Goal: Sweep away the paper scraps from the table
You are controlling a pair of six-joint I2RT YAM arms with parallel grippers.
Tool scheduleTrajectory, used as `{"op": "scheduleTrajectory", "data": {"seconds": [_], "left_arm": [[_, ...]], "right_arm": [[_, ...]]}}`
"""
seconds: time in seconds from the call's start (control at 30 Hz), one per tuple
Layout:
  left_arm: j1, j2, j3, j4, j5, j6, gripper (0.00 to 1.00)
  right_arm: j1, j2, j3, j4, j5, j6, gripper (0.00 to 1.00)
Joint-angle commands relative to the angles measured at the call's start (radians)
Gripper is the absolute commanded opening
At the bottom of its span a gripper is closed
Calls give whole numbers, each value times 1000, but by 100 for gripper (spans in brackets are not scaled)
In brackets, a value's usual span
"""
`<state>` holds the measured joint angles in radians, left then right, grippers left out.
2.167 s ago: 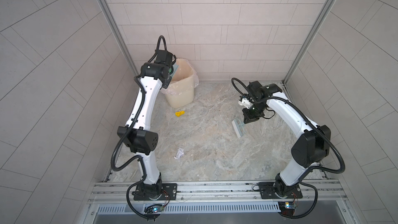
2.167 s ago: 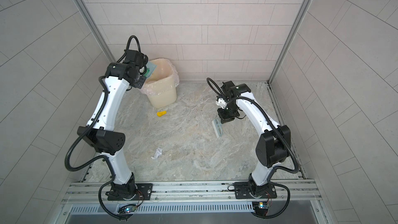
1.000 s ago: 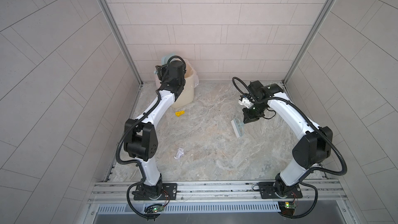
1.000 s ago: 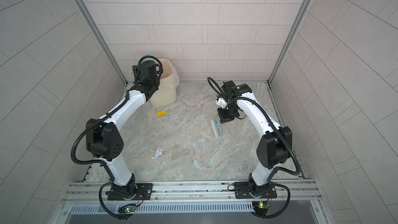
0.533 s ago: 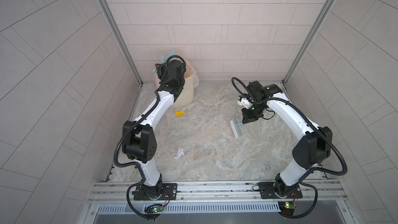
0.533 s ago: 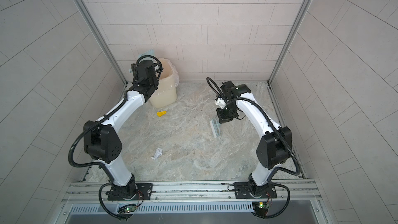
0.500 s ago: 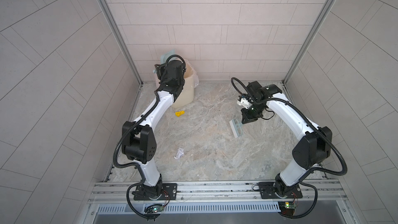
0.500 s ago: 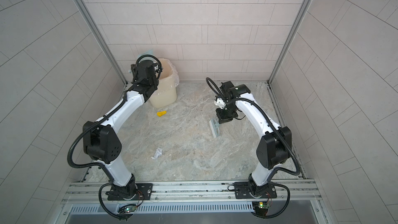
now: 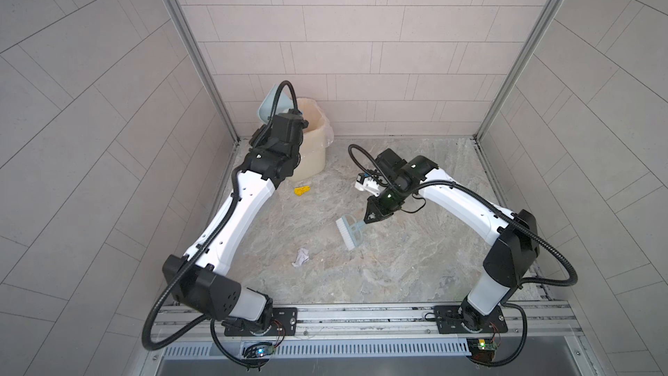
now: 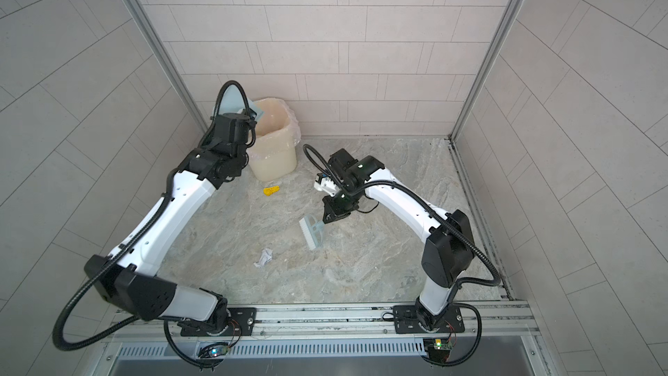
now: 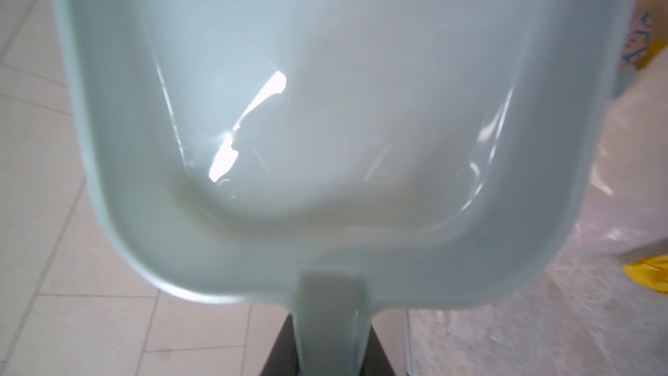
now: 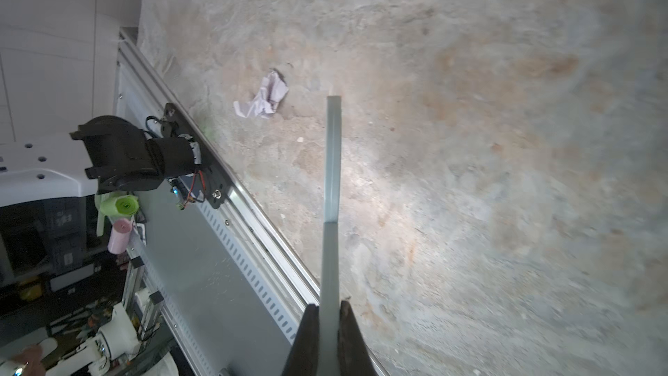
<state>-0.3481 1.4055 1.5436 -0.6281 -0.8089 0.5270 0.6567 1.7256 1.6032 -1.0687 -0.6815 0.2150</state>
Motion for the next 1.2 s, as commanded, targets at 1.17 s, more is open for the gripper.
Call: {"op": "scheduleTrajectory", "data": {"seconds": [1.17], "left_arm": [[106, -287, -377, -256, 361, -528, 0]], "right_arm": [[240, 516, 447, 24, -43, 98, 0]]}}
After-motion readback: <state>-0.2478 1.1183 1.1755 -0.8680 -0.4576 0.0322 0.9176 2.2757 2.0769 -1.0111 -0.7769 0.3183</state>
